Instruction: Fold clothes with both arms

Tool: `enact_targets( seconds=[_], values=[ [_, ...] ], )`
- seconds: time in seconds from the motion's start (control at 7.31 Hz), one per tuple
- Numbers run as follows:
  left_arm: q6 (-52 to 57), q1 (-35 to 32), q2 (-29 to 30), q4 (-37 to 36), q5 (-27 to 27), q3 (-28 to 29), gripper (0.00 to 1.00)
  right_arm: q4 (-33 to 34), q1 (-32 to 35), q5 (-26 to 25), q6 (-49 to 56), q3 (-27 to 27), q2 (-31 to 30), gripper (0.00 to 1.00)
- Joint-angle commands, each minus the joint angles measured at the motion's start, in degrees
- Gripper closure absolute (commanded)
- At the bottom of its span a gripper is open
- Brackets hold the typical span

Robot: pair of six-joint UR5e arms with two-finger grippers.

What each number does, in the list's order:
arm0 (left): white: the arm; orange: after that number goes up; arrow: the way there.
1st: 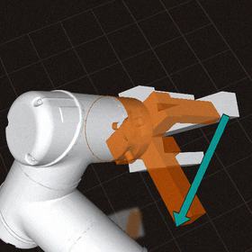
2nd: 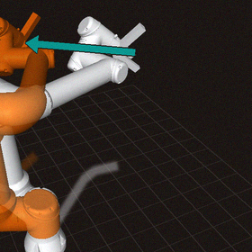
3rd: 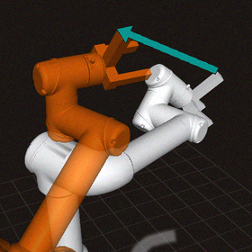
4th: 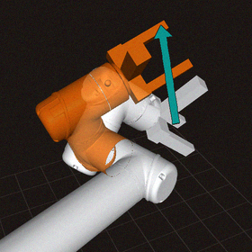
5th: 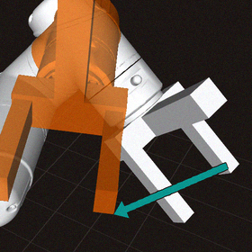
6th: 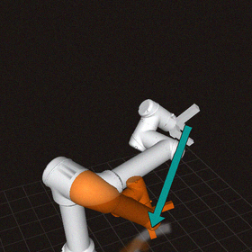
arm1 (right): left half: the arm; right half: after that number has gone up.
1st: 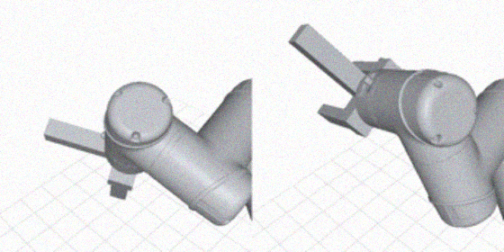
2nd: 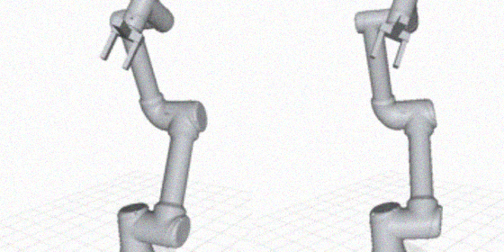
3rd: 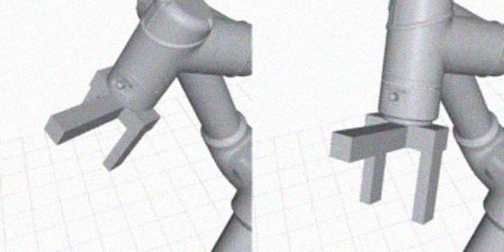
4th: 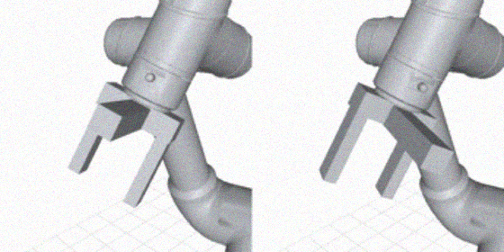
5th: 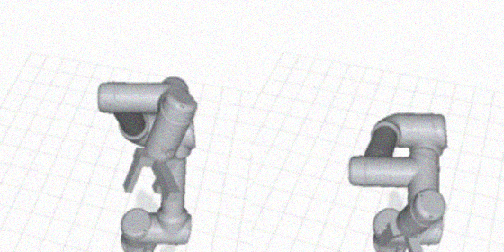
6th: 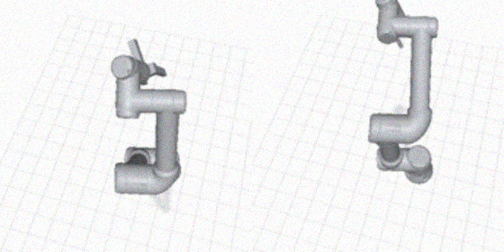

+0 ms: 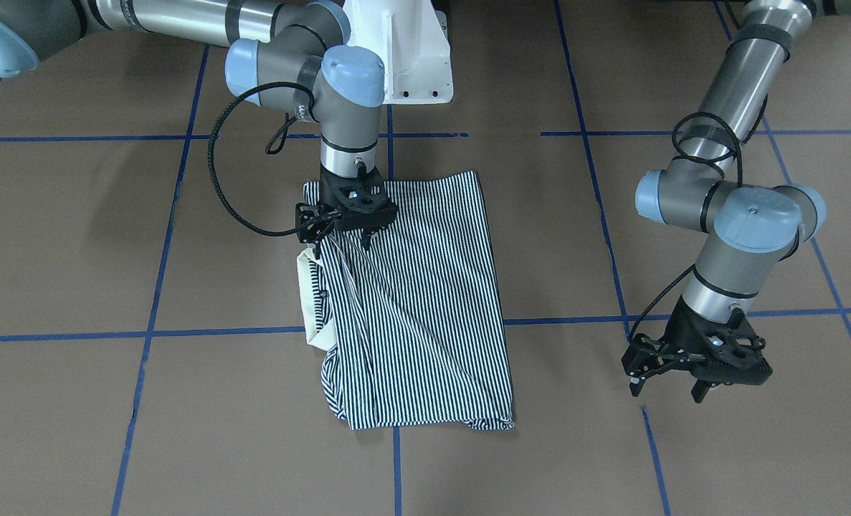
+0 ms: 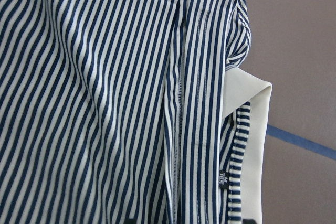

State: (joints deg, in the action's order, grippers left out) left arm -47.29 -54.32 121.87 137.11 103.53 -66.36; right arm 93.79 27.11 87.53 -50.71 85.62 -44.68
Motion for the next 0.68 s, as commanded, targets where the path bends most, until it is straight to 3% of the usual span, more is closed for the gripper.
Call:
enact_targets(
  seconds=[0.0, 0.55],
  values=[
    [0.0, 0.0, 0.0, 0.0, 0.0, 0.0, 0.0, 0.0, 0.1, 0.4, 0.3, -1.5, 0.4, 0.7],
    [0.0, 0.0, -0.1, 0.0, 0.0, 0.0, 0.0, 0.0, 0.0, 0.7, 0.4, -3.0, 1.3, 0.67]
  ],
)
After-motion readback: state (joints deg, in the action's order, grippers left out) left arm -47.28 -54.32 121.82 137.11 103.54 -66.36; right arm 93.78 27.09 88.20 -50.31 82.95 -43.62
